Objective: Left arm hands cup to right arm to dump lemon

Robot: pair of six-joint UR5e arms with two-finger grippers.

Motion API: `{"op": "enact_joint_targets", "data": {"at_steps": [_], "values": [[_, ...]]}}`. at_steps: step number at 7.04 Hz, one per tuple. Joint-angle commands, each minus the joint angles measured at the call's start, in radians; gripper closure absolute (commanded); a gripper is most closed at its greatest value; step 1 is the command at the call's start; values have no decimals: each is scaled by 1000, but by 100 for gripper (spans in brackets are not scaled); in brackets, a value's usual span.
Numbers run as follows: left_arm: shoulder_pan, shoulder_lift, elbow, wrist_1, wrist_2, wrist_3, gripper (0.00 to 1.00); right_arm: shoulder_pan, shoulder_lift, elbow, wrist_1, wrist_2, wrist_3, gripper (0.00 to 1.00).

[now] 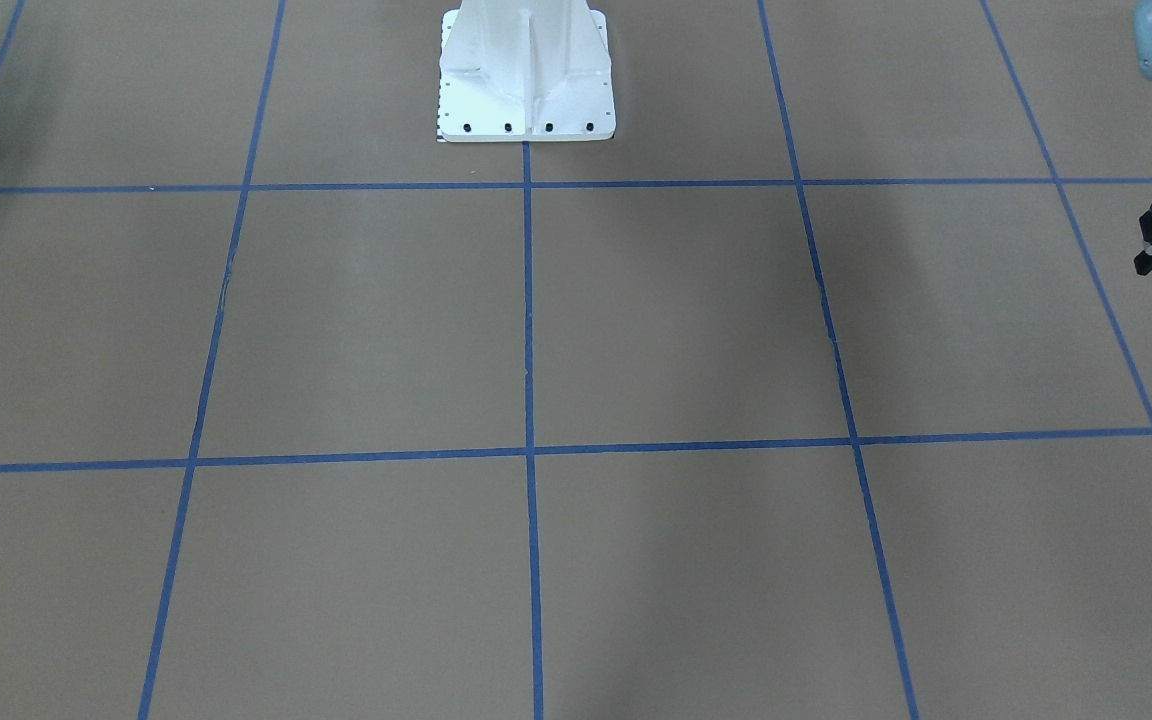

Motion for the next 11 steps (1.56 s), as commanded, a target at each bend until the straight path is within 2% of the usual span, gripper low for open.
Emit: {"op": "enact_joint_targets", "data": {"at_steps": [1, 2, 4, 6, 8, 11], "values": [[1, -1, -2, 0, 0, -2, 0, 13, 11, -31, 54, 7, 239, 100], [0, -3, -2, 0, -1, -2, 0, 13, 26, -80, 140, 7, 358, 100], [0, -3, -9, 0, -3, -4, 0, 14, 93, -247, 345, 2, 555, 100], [1, -3, -9, 0, -3, -2, 0, 16, 101, -274, 424, -5, 698, 100], [0, -9, -9, 0, -3, -4, 0, 32, 103, -358, 530, -7, 777, 100], [0, -11, -11, 0, -6, -2, 0, 46, 118, -399, 536, -5, 838, 100]]}}
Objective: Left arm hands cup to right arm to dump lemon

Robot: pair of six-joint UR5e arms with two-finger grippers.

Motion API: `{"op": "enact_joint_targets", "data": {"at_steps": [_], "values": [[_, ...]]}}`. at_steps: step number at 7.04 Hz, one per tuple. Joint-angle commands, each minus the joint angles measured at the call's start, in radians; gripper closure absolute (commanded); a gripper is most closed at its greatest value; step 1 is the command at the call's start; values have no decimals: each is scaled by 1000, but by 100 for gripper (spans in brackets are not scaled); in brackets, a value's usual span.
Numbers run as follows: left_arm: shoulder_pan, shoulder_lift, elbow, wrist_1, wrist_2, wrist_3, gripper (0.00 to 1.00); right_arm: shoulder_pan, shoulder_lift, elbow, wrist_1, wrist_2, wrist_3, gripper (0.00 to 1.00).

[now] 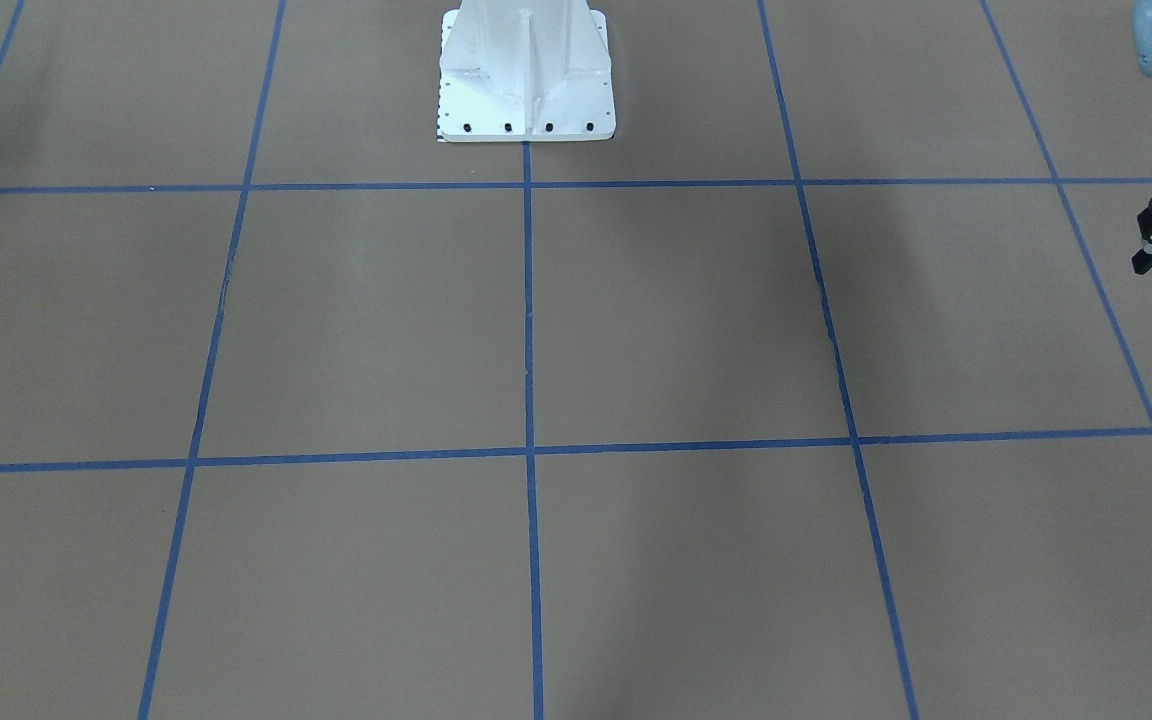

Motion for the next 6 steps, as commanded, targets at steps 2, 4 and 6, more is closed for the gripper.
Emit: {"op": "enact_joint_targets", "data": {"at_steps": [2, 4, 6], "values": [[-2, -1, -4, 0, -1, -1, 0, 36, 50, -129, 94, 0, 123, 100], [-3, -7, -4, 0, -1, -1, 0, 58, 83, -204, 201, -6, 261, 100], [-3, -10, -4, 0, -1, -1, 0, 61, 97, -212, 229, -69, 384, 100]]}}
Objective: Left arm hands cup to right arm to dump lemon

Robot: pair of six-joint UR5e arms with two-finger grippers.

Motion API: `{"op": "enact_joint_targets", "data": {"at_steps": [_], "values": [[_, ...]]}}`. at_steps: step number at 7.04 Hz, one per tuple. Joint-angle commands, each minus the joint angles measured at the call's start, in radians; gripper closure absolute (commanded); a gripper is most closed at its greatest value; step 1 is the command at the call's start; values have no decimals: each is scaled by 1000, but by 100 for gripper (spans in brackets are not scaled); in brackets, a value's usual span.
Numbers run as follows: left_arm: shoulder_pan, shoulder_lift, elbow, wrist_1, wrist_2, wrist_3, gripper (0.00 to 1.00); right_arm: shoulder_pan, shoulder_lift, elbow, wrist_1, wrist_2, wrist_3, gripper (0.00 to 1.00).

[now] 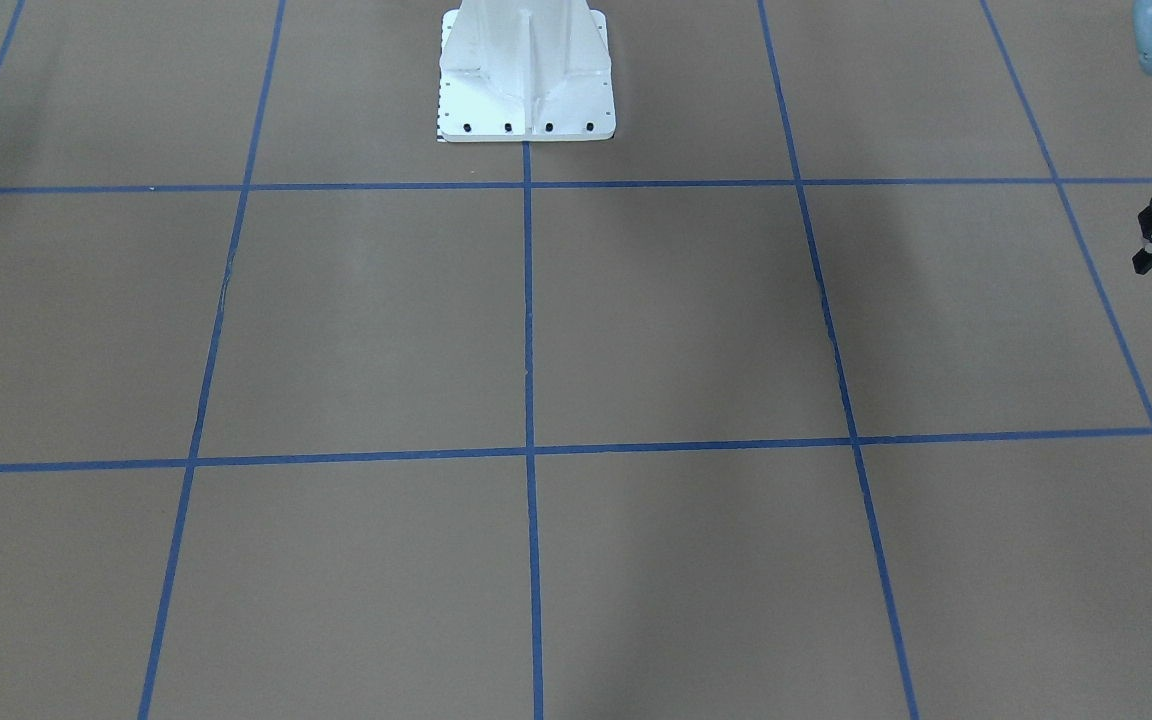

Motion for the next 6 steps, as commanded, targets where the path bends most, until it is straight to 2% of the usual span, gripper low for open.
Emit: {"op": "enact_joint_targets", "data": {"at_steps": [1, 4, 6], "values": [[0, -2, 0, 0, 0, 0, 0, 4, 9, -9, 40, -70, 136, 100], [0, -9, 1, 2, 0, 0, 0, 4, 14, -51, 131, -170, 289, 100], [0, -9, 1, 0, 0, -2, 0, 4, 19, -51, 131, -185, 349, 100]]}}
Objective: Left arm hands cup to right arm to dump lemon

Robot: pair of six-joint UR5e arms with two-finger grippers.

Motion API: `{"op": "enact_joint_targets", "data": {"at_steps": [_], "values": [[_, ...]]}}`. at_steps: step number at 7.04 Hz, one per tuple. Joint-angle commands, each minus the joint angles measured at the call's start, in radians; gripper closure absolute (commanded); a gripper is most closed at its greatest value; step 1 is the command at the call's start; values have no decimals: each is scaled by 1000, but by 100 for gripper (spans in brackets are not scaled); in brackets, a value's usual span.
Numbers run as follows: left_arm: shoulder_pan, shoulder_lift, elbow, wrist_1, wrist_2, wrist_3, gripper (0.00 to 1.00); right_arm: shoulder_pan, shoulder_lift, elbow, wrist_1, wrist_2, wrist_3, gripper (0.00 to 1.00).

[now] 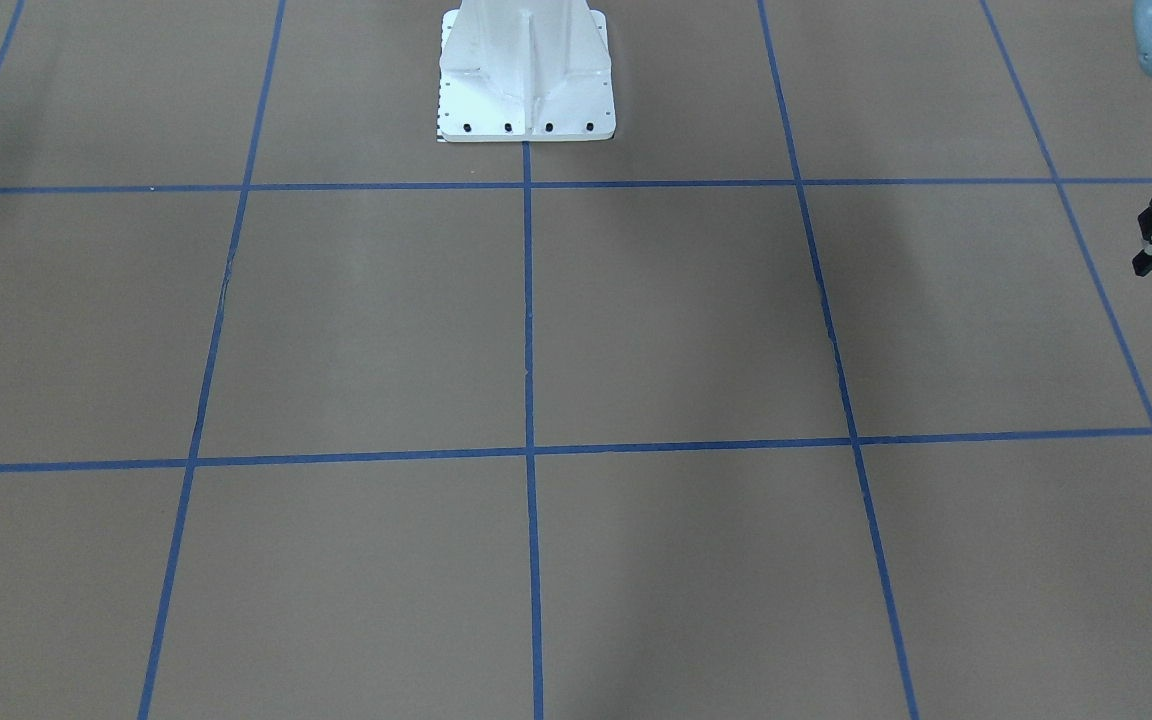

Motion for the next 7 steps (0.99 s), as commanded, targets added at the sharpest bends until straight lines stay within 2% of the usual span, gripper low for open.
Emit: {"op": "enact_joint_targets", "data": {"at_steps": [1, 7], "values": [[0, -1, 0, 1, 0, -1, 0, 0, 1, -1, 6, -30, 89, 100], [0, -5, 5, 1, 0, -1, 0, -1, 19, 0, 7, -39, 243, 100]]}}
